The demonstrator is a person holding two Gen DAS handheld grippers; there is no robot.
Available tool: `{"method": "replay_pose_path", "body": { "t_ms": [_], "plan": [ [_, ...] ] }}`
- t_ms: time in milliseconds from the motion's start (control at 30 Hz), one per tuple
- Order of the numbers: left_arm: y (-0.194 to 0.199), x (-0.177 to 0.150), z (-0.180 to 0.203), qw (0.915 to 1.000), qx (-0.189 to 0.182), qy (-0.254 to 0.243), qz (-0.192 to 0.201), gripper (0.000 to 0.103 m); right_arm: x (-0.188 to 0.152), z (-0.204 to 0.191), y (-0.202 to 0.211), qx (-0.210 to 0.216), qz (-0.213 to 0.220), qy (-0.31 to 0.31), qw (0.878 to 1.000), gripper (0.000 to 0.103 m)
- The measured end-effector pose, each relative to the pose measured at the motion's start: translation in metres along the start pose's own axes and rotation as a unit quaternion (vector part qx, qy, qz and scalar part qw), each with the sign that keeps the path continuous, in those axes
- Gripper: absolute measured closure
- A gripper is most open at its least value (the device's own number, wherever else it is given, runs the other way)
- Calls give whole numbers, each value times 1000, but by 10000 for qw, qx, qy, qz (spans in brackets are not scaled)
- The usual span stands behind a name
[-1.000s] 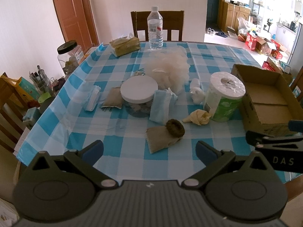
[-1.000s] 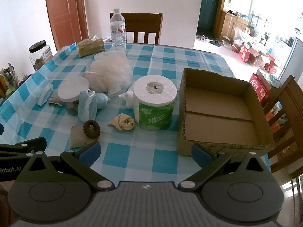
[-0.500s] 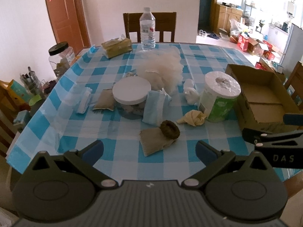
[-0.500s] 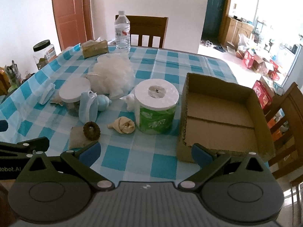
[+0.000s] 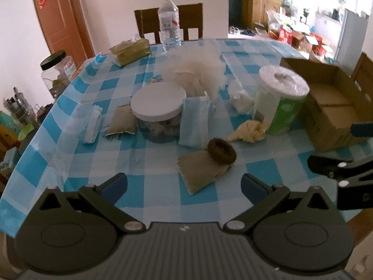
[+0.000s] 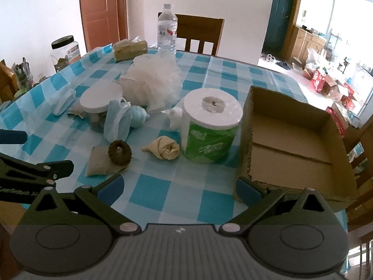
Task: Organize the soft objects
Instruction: 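Move the right tool to the brown hair tie while the left tool approaches the beige pouch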
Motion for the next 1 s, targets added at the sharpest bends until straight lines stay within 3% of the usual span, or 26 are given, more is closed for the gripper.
{"method": "replay_pose_path", "body": {
  "t_ms": [167, 633, 1000],
  "plan": [
    [-18, -2, -5, 9998, -9, -213, 21, 1, -1, -5, -14, 121, -48, 112, 9999, 0],
    [-70, -4, -36, 9975, -577, -403, 39, 1, 13, -29, -83, 430, -423, 43, 9982, 0],
    [-95, -11, -48, 9937, -624, -928, 77, 1, 31, -54, -121, 511, -648, -39, 9966, 7]
  ]
}}
Point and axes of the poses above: each gripper's, at about its wrist camera, not at the fingertips, and y roughly against the way its jaws point, z to its right, x to its top, the point moved 5 cm from there along -y, roughly the way its jaws point, and after that the axes turned 12 degrees about x, right-handed, at the moved point
